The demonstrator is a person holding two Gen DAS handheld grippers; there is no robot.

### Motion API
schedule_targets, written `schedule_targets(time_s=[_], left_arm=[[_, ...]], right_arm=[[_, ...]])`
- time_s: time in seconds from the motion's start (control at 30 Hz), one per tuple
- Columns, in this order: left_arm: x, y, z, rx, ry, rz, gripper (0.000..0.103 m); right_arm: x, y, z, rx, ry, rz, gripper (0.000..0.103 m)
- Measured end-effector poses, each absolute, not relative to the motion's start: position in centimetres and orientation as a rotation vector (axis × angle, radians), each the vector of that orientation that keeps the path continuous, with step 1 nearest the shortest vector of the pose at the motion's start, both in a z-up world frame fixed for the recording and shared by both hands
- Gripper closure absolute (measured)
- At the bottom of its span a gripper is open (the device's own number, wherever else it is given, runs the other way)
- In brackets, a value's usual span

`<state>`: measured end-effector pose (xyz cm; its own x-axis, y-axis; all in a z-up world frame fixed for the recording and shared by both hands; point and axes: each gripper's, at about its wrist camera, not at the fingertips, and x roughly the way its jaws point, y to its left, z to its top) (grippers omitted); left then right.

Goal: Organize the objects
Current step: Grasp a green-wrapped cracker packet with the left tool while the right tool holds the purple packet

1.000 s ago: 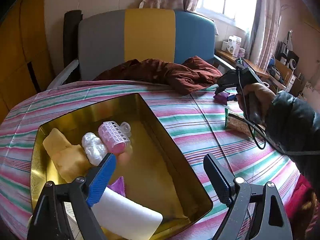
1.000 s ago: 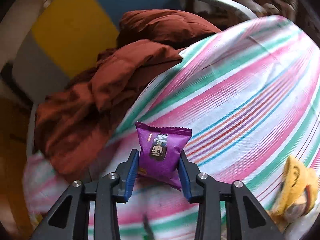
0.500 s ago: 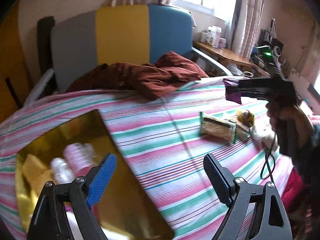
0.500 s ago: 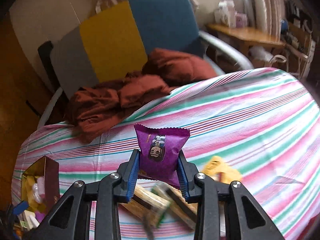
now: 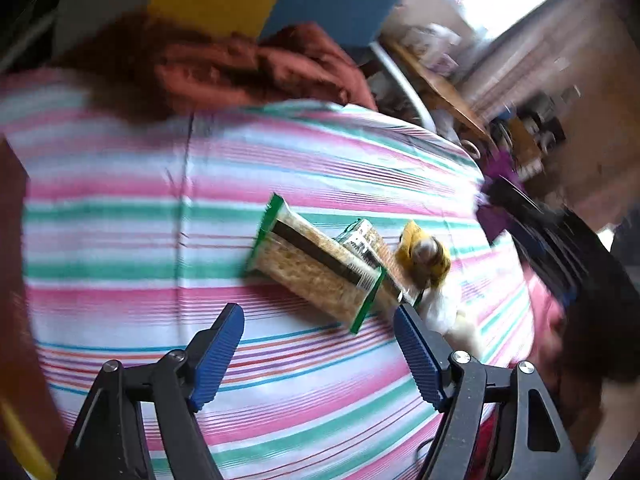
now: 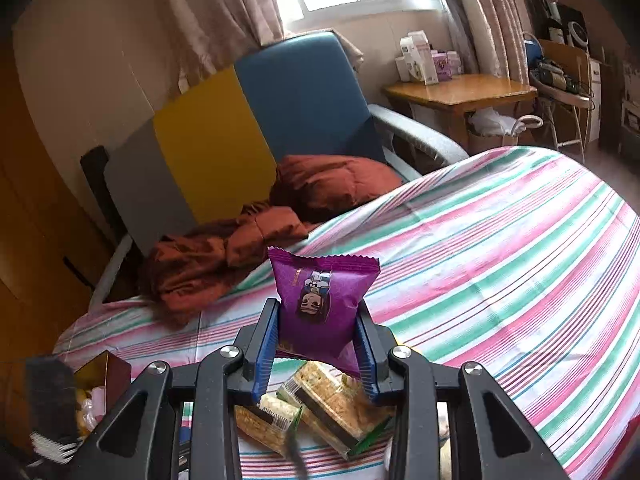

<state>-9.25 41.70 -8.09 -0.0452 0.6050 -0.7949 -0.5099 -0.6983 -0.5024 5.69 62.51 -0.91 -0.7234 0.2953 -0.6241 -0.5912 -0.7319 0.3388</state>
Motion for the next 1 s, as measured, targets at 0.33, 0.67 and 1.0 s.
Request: schedule_targets(time_s=[0.33, 0.67, 1.0], left_arm=[[-11.1, 45.1, -11.4, -1.633, -0.322, 1.881, 0.023], [-10.5, 47.7, -11.9, -1.564, -0.086, 1.951, 0.026], [-8.9, 49.4, -11.9, -1.463, 0.353, 1.96, 0.037]], right_arm=[[6.4, 62.6, -0.1, -0.688, 0.755, 2.467, 0.068], [6.2, 62.6, -0.5, -0.719, 0.746, 2.471, 0.068], [5.7, 62.6, -1.3, -0.77, 0.732, 2.461, 0.068]])
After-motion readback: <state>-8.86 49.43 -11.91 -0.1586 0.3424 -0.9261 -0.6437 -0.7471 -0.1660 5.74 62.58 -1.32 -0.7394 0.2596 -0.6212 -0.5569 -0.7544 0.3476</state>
